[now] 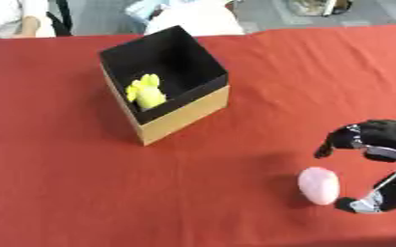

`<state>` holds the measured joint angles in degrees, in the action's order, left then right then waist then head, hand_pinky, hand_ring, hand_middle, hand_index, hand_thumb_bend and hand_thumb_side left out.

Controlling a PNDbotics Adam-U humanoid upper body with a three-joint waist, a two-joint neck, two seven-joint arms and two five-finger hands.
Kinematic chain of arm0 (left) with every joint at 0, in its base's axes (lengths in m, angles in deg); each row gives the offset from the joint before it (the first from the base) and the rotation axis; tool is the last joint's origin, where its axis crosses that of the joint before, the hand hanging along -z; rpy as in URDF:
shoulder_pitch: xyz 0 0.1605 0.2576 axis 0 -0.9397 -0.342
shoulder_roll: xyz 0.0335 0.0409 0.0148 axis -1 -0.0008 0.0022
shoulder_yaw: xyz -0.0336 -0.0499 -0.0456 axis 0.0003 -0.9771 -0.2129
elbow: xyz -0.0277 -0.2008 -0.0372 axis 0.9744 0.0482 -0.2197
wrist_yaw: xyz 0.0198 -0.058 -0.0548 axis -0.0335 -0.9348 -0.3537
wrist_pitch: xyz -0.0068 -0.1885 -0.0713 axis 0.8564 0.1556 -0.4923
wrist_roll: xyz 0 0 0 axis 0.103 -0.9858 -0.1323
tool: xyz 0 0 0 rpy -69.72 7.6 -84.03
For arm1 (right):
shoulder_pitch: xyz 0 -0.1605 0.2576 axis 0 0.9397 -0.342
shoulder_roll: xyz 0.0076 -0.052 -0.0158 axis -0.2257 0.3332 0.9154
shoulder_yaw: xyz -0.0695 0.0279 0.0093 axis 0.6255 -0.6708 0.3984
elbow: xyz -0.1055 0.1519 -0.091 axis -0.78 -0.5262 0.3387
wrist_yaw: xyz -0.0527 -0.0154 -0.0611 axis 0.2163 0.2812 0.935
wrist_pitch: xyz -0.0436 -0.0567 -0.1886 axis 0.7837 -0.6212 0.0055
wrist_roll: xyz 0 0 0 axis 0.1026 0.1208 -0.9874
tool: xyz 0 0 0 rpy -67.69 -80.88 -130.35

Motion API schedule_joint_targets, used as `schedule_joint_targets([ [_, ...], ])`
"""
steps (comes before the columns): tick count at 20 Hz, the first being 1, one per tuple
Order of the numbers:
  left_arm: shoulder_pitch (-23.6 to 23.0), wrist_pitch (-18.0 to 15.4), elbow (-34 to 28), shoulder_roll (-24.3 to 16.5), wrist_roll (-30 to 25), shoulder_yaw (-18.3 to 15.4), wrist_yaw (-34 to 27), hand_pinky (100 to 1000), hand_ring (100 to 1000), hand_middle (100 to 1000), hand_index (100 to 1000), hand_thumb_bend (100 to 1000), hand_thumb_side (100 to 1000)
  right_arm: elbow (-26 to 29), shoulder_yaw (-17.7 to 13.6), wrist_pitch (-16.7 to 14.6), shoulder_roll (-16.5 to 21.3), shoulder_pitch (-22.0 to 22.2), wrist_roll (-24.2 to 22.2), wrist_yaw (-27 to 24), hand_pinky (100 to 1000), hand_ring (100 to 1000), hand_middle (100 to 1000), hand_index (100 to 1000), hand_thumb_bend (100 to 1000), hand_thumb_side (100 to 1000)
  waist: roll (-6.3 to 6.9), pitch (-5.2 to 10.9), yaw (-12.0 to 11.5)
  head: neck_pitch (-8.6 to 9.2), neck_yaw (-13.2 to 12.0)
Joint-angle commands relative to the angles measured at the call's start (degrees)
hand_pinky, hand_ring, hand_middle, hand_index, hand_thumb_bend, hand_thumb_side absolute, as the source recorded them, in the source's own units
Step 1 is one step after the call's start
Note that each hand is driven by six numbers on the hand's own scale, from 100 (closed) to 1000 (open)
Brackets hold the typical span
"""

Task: Pick up objects on the table and place them in the box.

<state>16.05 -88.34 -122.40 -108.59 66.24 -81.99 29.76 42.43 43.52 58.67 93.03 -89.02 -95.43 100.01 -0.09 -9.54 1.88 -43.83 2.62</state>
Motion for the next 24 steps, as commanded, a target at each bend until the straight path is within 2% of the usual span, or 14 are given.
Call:
schedule_joint_targets([
  [1, 0.8, 0.0, -0.8, -1.8, 0.1, -0.6, 0.1, 545, 805, 673, 818, 100, 290, 0.8, -0.2, 1.7, 0.3, -0.5, -0.1, 0.8, 763, 772, 702, 876, 444, 418, 0.11, 0.52, 0.0, -0.29, 0.2],
  [6, 0.8, 0.0, -0.8, -1.8, 0.0, -0.6, 0.1, 544, 806, 673, 818, 100, 290, 0.8, -0.1, 3.3, -0.9, -0.7, 0.0, 1.1, 758, 762, 693, 883, 485, 315, 0.23, 0.35, 0.0, -0.29, 0.3],
  [11, 0.8, 0.0, -0.8, -1.8, 0.0, -0.6, 0.1, 544, 805, 673, 818, 100, 285, 0.8, 0.2, 4.7, -1.7, -0.9, -0.1, 0.8, 752, 758, 691, 882, 505, 288, 0.32, 0.2, -0.1, -0.29, 0.4],
  [19, 0.8, 0.0, -0.8, -1.7, -0.1, -0.6, 0.2, 544, 806, 673, 818, 100, 288, 0.8, -0.2, 6.5, -1.9, -0.5, -1.2, 3.0, 724, 751, 681, 854, 531, 293, 0.42, 0.04, 0.0, -0.29, 0.4],
  [24, 0.8, 0.0, -0.8, -1.7, -0.2, -0.6, 0.2, 543, 806, 672, 818, 100, 290, 0.8, -0.2, 7.8, -2.3, -0.3, -0.9, 3.6, 692, 736, 657, 811, 492, 306, 0.58, -0.14, 0.0, -0.29, 0.5],
])
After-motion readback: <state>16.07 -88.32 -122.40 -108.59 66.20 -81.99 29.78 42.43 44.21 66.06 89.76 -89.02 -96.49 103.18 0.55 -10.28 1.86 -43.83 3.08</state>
